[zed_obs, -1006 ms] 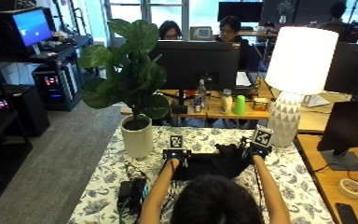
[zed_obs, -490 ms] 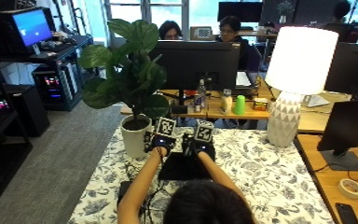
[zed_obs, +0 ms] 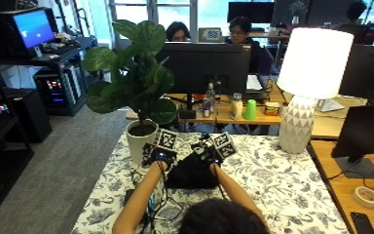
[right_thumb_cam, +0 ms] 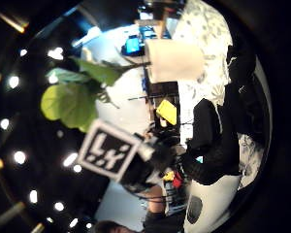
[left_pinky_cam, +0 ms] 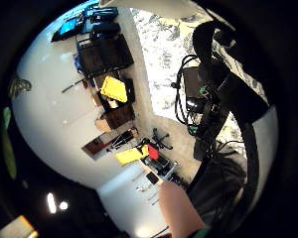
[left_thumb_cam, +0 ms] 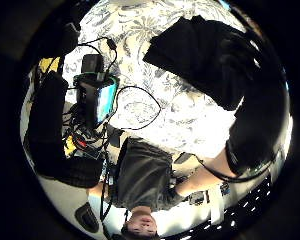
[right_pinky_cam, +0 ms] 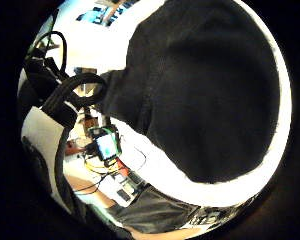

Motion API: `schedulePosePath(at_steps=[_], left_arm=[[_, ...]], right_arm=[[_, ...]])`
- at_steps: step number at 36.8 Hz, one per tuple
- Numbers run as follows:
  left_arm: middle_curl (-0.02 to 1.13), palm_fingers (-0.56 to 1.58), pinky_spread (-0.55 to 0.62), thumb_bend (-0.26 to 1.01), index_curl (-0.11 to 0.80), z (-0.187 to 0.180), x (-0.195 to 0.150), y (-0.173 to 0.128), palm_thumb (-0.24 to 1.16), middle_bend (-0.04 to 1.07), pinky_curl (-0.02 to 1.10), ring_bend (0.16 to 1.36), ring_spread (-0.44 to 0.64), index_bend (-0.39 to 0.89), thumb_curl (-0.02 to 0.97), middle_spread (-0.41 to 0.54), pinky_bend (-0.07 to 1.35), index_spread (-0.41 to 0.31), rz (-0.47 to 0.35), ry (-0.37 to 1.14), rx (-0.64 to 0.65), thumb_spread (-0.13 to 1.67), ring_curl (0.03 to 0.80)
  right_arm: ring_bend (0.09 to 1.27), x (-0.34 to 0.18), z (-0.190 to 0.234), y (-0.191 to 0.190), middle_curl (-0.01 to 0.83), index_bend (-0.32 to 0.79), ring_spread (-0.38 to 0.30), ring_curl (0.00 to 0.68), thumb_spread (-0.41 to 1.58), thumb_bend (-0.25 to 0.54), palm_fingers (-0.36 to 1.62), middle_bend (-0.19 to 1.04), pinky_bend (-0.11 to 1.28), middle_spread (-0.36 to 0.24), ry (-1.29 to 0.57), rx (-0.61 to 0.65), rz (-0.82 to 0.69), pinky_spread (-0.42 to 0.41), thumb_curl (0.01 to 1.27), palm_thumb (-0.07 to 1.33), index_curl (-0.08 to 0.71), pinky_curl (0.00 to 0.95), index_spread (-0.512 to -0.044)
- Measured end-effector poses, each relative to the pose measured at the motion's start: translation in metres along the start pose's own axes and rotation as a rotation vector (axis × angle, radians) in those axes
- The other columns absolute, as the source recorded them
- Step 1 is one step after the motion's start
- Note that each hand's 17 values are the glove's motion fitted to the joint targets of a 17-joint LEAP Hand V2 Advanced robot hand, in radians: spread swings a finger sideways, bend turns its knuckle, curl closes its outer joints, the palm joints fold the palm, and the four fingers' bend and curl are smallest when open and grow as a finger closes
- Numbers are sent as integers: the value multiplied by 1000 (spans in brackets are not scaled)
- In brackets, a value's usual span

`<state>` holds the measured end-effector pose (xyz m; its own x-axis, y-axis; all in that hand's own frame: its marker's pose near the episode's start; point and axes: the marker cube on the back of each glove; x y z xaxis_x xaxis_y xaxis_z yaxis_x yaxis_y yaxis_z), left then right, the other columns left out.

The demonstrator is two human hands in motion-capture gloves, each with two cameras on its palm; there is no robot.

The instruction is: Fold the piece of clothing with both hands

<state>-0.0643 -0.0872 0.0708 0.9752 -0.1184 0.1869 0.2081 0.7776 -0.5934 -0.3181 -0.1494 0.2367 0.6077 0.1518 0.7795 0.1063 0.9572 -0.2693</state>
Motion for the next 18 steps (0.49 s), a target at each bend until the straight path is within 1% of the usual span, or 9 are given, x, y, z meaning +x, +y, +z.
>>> schedulePosePath(at_steps=[2,4,6,9,11,13,14,16,18], left_arm=[[283,571,139,86,441,0,-3,3,506,132,324,473,101,264,218,2,474,-157,-112,1,-9,1515,311],[281,573,141,84,443,0,-3,4,498,131,325,469,101,258,214,1,470,-158,-153,12,-16,1527,312],[280,572,142,86,443,-1,0,5,499,132,327,468,101,246,214,-1,468,-159,-88,37,-23,1538,313],[278,574,143,87,445,-3,6,4,496,131,329,467,101,234,213,-2,463,-158,66,80,-26,1549,315],[276,574,144,88,446,-6,6,-4,495,131,331,463,101,227,212,-2,461,-157,46,114,26,1555,316],[275,575,144,88,447,-8,5,-14,493,131,332,460,101,220,211,-3,459,-153,-14,155,94,1560,317],[274,576,145,89,448,-9,5,-16,493,131,333,459,100,218,211,-3,458,-153,-16,174,103,1562,317],[272,580,145,89,450,-7,5,-12,492,131,334,459,101,212,210,-3,454,-152,17,205,45,1566,317],[279,622,138,88,455,-4,5,-5,488,156,326,450,84,224,208,-25,428,-152,35,220,-33,1565,314]], right_arm=[[611,-4,-28,2,490,77,-144,430,1019,-18,1099,307,691,-77,111,107,30,-252,519,898,201,384,-191],[600,-9,-53,6,488,86,-140,426,1063,-13,1109,305,675,-69,178,162,-54,-241,509,894,203,380,-193],[589,-15,-71,12,486,94,-137,422,1104,-14,1110,305,655,-64,185,176,-146,-224,499,882,207,373,-192],[577,-15,-83,20,484,96,-133,418,1156,-13,1121,302,642,-63,144,152,-216,-214,484,869,210,369,-190],[567,-2,-89,17,483,100,-132,416,1188,-13,1131,304,632,-61,199,174,-204,-209,474,860,214,367,-187],[563,15,-94,12,482,97,-131,415,1216,-13,1134,302,628,-61,291,212,-124,-202,464,852,215,366,-186],[559,22,-95,12,483,96,-130,414,1228,-12,1138,307,625,-60,318,217,-81,-198,460,849,217,365,-185],[557,28,-93,9,482,95,-130,414,1248,-11,1138,307,617,-60,334,205,-66,-195,452,845,218,362,-184],[556,31,-92,4,482,96,-128,414,1266,-10,1134,307,609,-59,342,198,-110,-185,445,842,219,361,-184]])
